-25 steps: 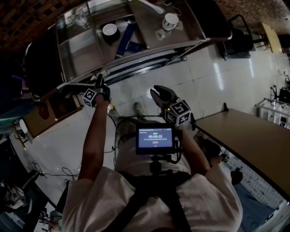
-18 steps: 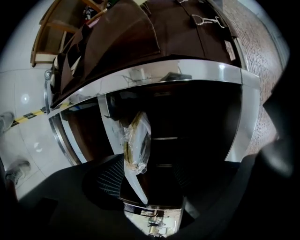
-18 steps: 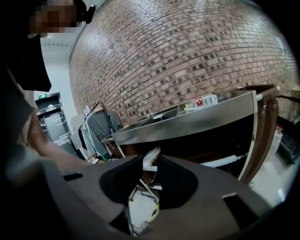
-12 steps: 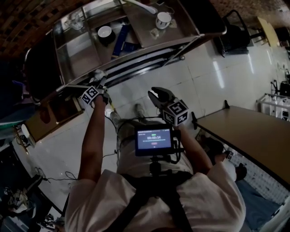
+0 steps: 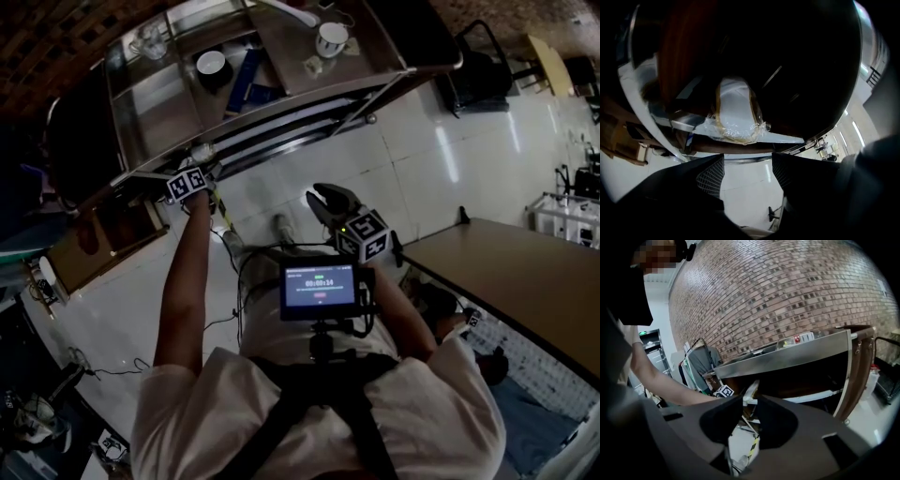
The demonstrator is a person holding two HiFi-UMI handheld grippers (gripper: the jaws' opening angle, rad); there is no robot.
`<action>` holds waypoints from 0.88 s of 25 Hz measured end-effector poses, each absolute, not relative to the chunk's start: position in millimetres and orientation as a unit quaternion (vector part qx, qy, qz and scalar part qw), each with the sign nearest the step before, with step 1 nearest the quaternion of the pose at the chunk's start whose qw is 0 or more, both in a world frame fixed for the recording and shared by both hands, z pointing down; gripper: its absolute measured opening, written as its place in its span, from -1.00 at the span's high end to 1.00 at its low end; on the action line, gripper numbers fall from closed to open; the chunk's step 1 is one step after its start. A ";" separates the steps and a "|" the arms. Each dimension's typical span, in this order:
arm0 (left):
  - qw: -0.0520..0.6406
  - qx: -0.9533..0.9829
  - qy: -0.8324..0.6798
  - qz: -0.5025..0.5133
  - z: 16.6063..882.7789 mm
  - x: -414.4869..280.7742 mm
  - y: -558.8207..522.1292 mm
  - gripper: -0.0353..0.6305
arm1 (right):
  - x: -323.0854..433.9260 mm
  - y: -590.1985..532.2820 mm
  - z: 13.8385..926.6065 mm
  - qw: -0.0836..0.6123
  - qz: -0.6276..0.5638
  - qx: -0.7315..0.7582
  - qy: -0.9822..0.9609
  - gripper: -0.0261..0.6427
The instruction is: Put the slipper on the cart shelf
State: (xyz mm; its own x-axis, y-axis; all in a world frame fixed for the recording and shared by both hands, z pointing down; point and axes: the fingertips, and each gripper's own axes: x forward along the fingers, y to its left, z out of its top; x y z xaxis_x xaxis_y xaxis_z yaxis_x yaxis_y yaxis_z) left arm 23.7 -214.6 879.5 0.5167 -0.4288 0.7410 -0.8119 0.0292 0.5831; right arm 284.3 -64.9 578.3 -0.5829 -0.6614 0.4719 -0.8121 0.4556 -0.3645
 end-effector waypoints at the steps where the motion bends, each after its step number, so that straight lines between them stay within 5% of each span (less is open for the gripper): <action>1: 0.566 0.666 -0.460 0.157 880.0 21.5 -210.1 -0.06 | 283.9 -65.2 577.2 0.130 0.285 0.436 -0.844 0.61; 8: 0.600 0.675 -0.427 0.044 842.9 29.2 -153.9 -0.01 | 283.3 -79.6 565.8 0.108 0.271 0.430 -0.854 0.61; 10: 0.576 0.696 -0.428 0.015 816.9 29.9 -137.8 0.17 | 284.4 -85.7 559.5 0.100 0.270 0.428 -0.857 0.61; 22: 0.352 0.811 -0.461 -0.078 602.3 14.7 -76.0 0.46 | 277.7 -99.0 501.6 0.062 0.222 0.394 -0.890 0.61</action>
State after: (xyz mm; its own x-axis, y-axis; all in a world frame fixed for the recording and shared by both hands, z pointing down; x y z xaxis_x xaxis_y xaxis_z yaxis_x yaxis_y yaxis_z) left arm 14.7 -76.0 602.3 0.5628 -0.8026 0.1976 -0.6923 -0.3271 0.6432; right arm 277.7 -99.0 501.6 -0.6818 -0.6734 0.2859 -0.7288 0.5912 -0.3454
